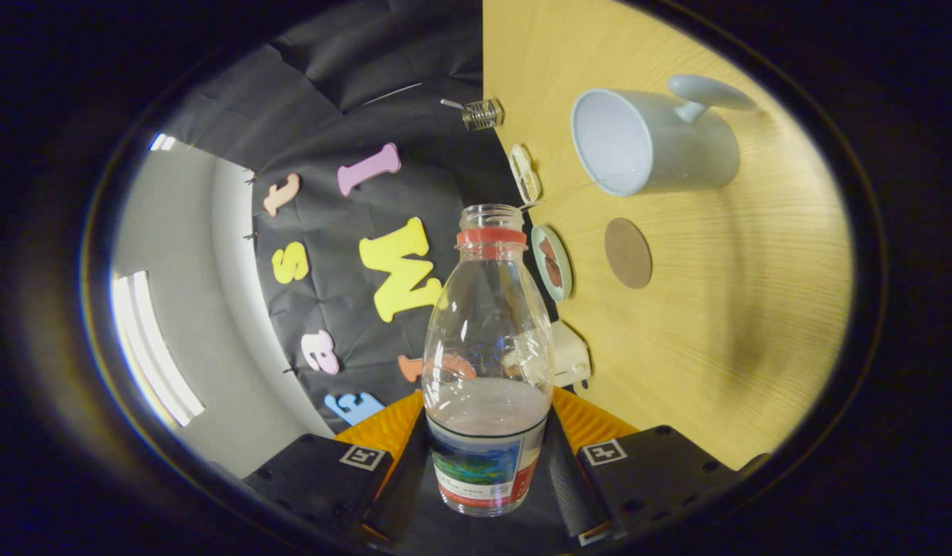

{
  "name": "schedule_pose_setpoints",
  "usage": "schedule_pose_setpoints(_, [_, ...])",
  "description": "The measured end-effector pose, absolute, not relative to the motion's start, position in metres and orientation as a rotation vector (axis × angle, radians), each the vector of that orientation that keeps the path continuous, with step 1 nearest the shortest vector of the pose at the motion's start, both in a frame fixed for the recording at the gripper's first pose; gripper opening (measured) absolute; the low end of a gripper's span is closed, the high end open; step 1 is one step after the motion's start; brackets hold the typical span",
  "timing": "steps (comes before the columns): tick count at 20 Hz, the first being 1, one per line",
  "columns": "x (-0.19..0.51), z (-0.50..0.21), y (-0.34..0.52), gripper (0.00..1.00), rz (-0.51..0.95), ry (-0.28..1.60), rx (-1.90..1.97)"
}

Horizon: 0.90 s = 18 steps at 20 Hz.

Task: Take the bottle from table, then pour the juice into the cup, finally place the bottle on the coaster

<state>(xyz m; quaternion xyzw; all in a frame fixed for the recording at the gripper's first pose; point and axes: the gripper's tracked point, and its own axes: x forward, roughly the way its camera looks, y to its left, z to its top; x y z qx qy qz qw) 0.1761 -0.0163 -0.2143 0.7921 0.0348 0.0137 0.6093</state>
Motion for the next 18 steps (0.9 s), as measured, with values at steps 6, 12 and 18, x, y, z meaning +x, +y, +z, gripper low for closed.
schedule_pose_setpoints(6, [0.175, -0.210, -0.020, 0.77, 0.032, 0.072, 1.881])
schedule_pose_setpoints(12, [0.177, -0.204, -0.027, 0.77, 0.033, 0.062, 1.913])
schedule_pose_setpoints(18, [0.181, -0.196, -0.049, 0.77, 0.035, 0.021, 2.028])
